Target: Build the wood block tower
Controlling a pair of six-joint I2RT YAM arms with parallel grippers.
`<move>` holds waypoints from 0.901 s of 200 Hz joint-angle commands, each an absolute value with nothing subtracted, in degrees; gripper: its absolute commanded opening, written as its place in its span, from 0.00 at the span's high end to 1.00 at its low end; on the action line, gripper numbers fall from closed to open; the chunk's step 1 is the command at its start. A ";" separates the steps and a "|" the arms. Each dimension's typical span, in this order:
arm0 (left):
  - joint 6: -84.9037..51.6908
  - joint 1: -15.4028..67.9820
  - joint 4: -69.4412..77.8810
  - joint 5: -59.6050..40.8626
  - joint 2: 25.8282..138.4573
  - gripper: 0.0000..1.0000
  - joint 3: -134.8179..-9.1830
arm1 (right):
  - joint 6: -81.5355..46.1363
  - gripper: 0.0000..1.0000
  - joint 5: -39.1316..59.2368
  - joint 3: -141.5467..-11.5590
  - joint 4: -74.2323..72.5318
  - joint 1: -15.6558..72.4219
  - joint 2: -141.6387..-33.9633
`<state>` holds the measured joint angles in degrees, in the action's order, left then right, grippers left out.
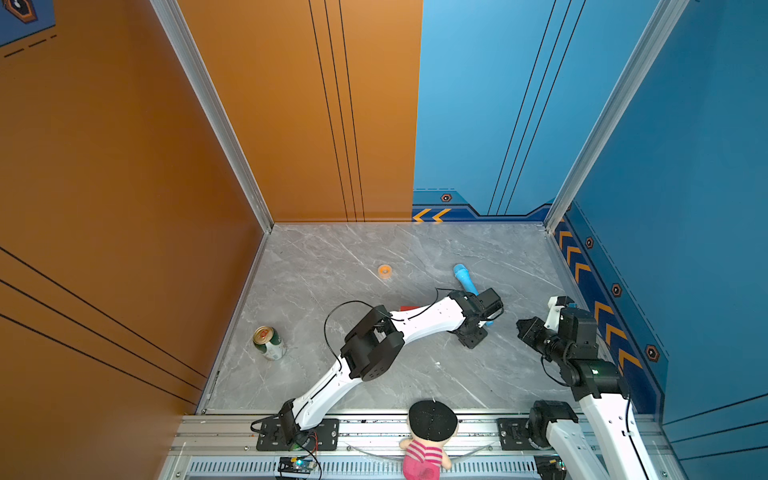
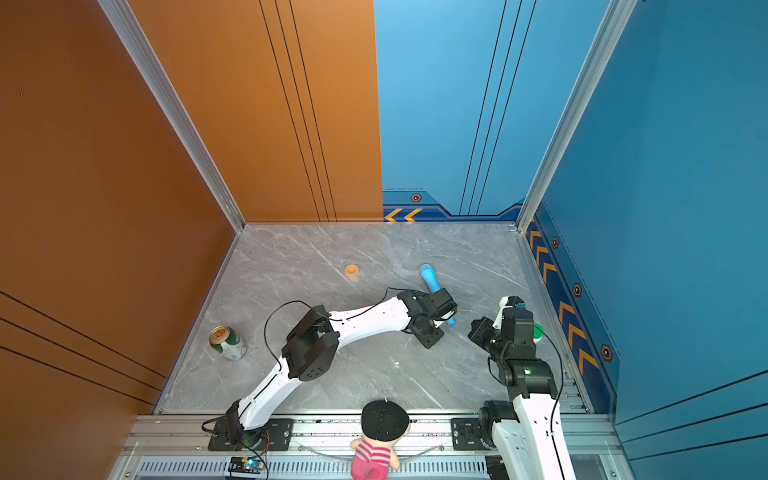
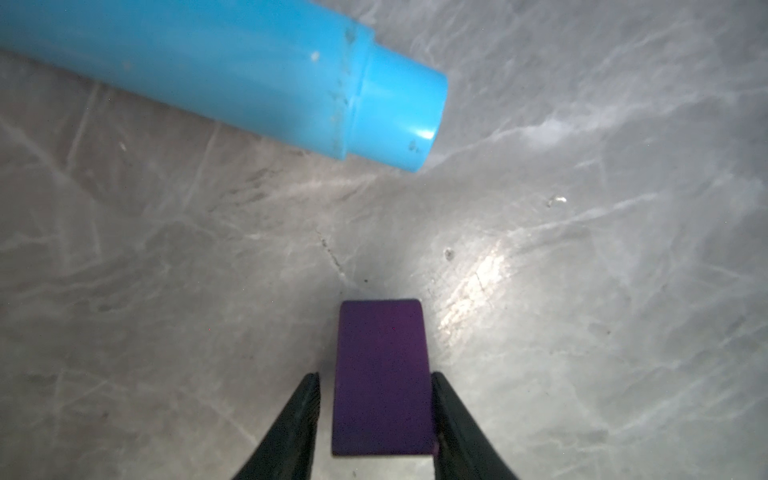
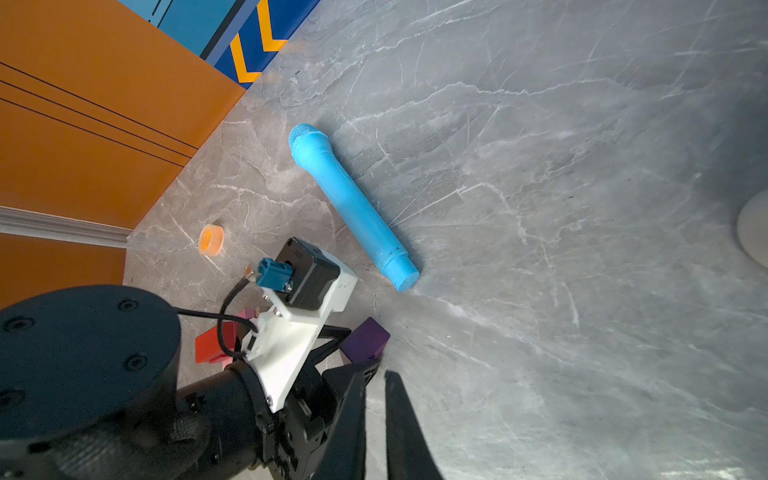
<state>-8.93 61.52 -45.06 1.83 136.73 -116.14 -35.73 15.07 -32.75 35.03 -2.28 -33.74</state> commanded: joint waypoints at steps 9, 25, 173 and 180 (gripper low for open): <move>-9.67 61.10 -46.58 3.79 134.34 0.55 -117.34 | -34.28 0.87 15.91 -31.90 36.21 -2.70 -33.11; -9.67 61.24 -46.58 3.96 134.12 0.55 -117.31 | -34.23 0.87 15.91 -31.90 36.21 -2.78 -33.07; -10.11 61.02 -46.58 3.60 133.69 0.62 -117.16 | -34.19 0.87 16.22 -31.73 36.21 -3.16 -33.05; -10.17 61.01 -46.58 3.56 133.70 0.64 -117.16 | -34.19 0.87 16.17 -31.73 36.21 -3.16 -33.09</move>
<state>-9.76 61.49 -45.06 2.85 136.49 -116.14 -35.73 15.46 -32.27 35.03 -2.66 -33.56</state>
